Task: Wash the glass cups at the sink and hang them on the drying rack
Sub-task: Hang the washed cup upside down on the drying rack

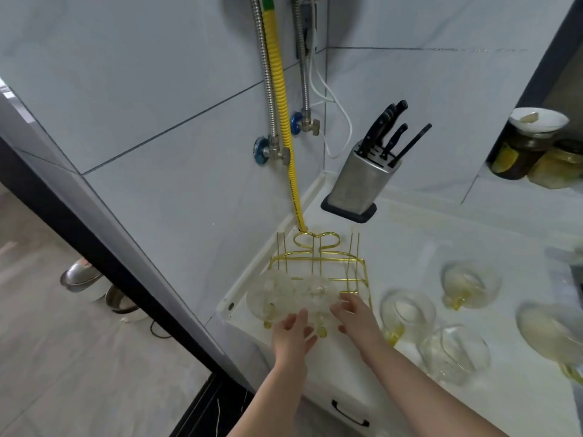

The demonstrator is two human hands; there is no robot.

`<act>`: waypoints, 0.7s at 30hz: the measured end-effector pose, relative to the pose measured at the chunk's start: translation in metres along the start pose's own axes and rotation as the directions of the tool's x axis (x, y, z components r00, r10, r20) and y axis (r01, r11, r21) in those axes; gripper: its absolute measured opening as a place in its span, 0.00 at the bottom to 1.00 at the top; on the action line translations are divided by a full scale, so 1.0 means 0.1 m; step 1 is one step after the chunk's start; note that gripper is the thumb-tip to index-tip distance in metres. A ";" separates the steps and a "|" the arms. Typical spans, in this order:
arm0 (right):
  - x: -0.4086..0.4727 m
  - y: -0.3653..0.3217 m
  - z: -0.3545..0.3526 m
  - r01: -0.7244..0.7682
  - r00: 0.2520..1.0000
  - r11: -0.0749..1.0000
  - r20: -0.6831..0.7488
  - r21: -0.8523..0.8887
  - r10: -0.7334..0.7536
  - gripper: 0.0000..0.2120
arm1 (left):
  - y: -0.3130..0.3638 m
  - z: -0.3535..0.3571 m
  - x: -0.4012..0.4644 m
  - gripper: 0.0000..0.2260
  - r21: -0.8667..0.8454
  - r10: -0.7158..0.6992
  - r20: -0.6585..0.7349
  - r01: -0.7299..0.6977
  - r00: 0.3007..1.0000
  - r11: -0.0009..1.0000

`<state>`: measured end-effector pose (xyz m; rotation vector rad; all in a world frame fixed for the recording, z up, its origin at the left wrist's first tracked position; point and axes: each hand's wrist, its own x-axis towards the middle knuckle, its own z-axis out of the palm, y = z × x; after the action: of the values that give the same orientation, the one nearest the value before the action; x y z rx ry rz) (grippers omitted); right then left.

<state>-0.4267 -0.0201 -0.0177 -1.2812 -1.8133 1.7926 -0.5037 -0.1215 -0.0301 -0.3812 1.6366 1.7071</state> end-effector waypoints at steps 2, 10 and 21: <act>-0.04 -0.01 -0.05 0.004 1.000 0.999 0.007 -0.044 -0.004 0.18 | -0.02 0.00 -0.06 0.11 0.000 -0.052 0.038 0.052 0.998 0.999; -0.33 0.09 -0.59 0.102 0.994 0.994 -0.034 -0.050 -0.104 0.15 | -0.13 0.15 -0.27 0.02 0.313 -0.011 0.273 -0.078 0.962 0.947; -0.85 0.35 -1.69 0.130 0.886 0.991 -0.448 -0.007 -0.119 0.13 | -0.49 0.84 -0.47 0.06 0.592 0.004 0.628 -0.481 0.778 0.647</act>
<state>-0.2414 0.0222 0.0136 -1.3932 -1.5677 1.3070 -0.4159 -0.0595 -0.0226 0.7542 1.7610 1.0116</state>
